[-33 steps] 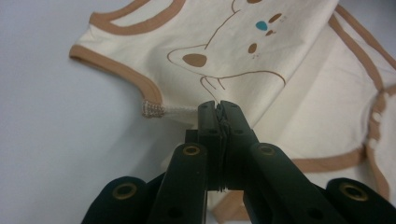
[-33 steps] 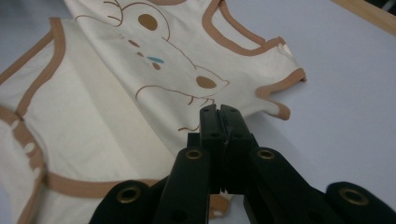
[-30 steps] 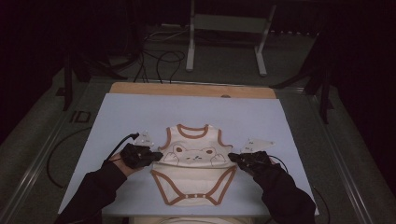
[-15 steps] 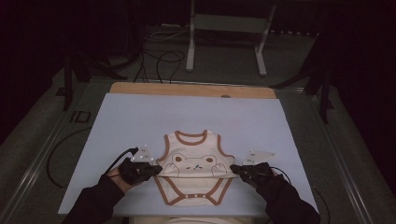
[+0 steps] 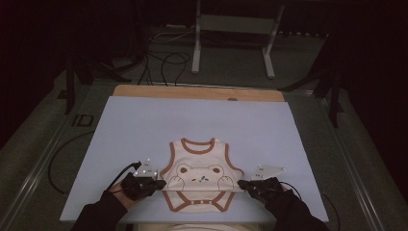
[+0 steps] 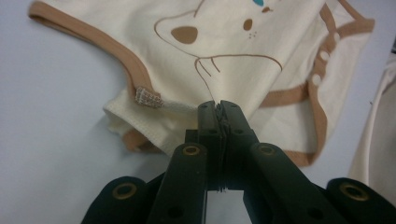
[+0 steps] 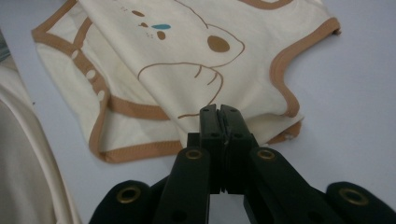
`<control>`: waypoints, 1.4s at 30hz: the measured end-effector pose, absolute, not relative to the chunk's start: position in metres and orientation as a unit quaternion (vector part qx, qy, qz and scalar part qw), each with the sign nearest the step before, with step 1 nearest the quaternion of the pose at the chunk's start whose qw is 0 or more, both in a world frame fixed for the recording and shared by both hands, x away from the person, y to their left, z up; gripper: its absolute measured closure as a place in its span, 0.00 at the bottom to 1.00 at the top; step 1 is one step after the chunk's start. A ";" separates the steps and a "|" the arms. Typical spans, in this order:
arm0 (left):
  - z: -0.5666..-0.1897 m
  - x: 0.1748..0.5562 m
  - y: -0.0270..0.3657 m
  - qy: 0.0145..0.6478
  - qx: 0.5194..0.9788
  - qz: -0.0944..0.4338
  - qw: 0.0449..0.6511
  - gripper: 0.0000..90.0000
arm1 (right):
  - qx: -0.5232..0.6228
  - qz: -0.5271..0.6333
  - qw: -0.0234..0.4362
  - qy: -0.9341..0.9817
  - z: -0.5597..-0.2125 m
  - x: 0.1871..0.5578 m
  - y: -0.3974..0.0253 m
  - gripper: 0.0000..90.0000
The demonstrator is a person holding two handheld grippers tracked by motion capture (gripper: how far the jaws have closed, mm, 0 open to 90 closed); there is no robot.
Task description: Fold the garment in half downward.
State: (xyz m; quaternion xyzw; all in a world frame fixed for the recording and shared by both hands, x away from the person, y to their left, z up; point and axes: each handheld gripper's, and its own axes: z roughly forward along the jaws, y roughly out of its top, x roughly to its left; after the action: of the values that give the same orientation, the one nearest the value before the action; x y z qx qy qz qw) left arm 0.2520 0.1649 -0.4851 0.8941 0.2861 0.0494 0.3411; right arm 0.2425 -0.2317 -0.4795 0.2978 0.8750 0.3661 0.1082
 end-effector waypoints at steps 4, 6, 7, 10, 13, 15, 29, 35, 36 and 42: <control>-0.491 0.246 0.164 0.287 0.895 0.041 0.339 0.99 | 0.299 0.361 0.099 0.878 -0.484 0.240 -0.233 1.00; -0.493 0.244 0.164 0.287 0.896 0.038 0.337 0.99 | 0.300 0.359 0.098 0.879 -0.487 0.238 -0.233 1.00; -0.493 0.244 0.164 0.287 0.896 0.038 0.337 0.99 | 0.300 0.359 0.098 0.879 -0.487 0.238 -0.233 1.00; -0.499 0.240 0.163 0.285 0.898 0.034 0.332 0.99 | 0.303 0.354 0.090 0.880 -0.493 0.236 -0.234 1.00; -0.502 0.240 0.164 0.287 0.899 0.031 0.329 0.98 | 0.307 0.354 0.086 0.880 -0.497 0.234 -0.235 1.00; -0.504 0.239 0.163 0.285 0.900 0.031 0.328 0.98 | 0.305 0.350 0.085 0.882 -0.499 0.233 -0.235 1.00; -0.510 0.239 0.164 0.274 0.902 0.032 0.332 0.98 | 0.300 0.338 0.085 0.888 -0.512 0.236 -0.235 0.99; -0.510 0.239 0.164 0.271 0.903 0.032 0.332 0.98 | 0.298 0.338 0.084 0.889 -0.512 0.236 -0.235 0.99; -0.510 0.239 0.164 0.268 0.904 0.034 0.331 0.97 | 0.297 0.337 0.086 0.889 -0.512 0.235 -0.235 0.99; -0.509 0.239 0.164 0.264 0.904 0.027 0.334 0.94 | 0.303 0.341 0.075 0.886 -0.511 0.236 -0.237 0.87</control>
State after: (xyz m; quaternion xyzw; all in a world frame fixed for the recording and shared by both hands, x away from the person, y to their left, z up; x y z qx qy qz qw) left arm 0.2390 0.1643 -0.5094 0.9044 0.2645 0.0269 0.3337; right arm 0.2364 -0.2370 -0.5108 0.3033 0.8865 0.3413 0.0754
